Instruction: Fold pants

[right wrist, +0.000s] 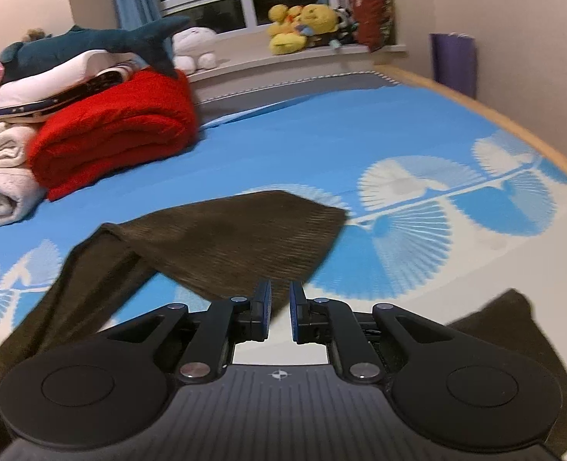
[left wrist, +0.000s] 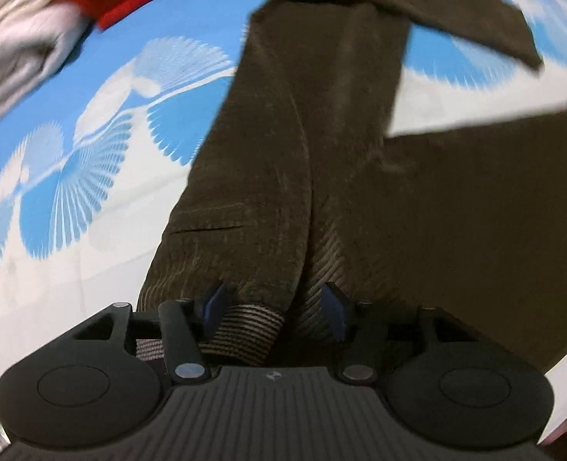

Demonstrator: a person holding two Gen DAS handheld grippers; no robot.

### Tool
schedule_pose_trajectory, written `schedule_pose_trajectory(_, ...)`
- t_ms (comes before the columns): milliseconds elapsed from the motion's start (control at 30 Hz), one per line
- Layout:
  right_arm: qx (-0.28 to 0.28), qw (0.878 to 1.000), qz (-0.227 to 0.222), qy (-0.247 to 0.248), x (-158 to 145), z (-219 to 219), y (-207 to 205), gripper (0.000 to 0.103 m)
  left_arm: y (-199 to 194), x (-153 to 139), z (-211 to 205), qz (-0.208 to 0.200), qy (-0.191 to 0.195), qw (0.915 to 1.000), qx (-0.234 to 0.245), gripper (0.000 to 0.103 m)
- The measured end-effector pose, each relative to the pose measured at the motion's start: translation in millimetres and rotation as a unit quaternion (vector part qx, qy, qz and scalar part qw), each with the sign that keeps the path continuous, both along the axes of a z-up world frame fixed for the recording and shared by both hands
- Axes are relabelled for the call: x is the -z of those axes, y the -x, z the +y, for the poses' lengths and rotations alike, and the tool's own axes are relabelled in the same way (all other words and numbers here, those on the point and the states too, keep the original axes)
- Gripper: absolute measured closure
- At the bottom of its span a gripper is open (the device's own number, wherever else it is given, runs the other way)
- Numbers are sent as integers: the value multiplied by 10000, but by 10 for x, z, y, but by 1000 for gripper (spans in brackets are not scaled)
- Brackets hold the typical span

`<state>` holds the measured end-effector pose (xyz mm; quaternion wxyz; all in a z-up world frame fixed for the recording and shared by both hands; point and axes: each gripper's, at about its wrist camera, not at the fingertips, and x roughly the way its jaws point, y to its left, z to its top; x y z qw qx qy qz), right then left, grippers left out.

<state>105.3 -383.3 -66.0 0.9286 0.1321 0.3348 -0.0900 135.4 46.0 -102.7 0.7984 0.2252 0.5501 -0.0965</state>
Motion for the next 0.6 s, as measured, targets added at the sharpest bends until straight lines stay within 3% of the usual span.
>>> schedule_pose_trajectory(33,-30,10000,18,-28,9,45,-59,92,9,66,-11,26,-193,9998,93,44)
schedule_pose_trajectory(100,-84,9999,87,-85,45,124,-181,92,38,163,16,22,-488,9984,285,65)
schedule_pose_trajectory(167,-86,9996,214,-140,113,175,-319,91,54,190,83,-6,-607,9965,573,78)
schedule_pose_trajectory(233,-23,9991,351,-254,193,185,-445,89,-23,67,251,-256,-596,9972,361,83)
schedule_pose_trajectory(267,40,9984,429,-365,251,170,-510,86,-115,-46,426,-582,-691,9959,-98,84)
schedule_pose_trajectory(300,135,9972,527,-515,321,145,-579,85,-193,-146,585,-944,-893,9897,-595,84)
schedule_pose_trajectory(367,425,9923,743,-895,487,77,-709,81,-331,-331,923,-1712,-1468,9602,-1646,82)
schedule_pose_trajectory(433,693,9853,927,-1255,652,-1,-800,78,-395,-396,1080,-1912,-1719,9414,-2183,84)
schedule_pose_trajectory(600,1475,9583,1478,-1951,1123,-158,-978,66,-430,-525,953,-2216,-957,9478,-2081,78)
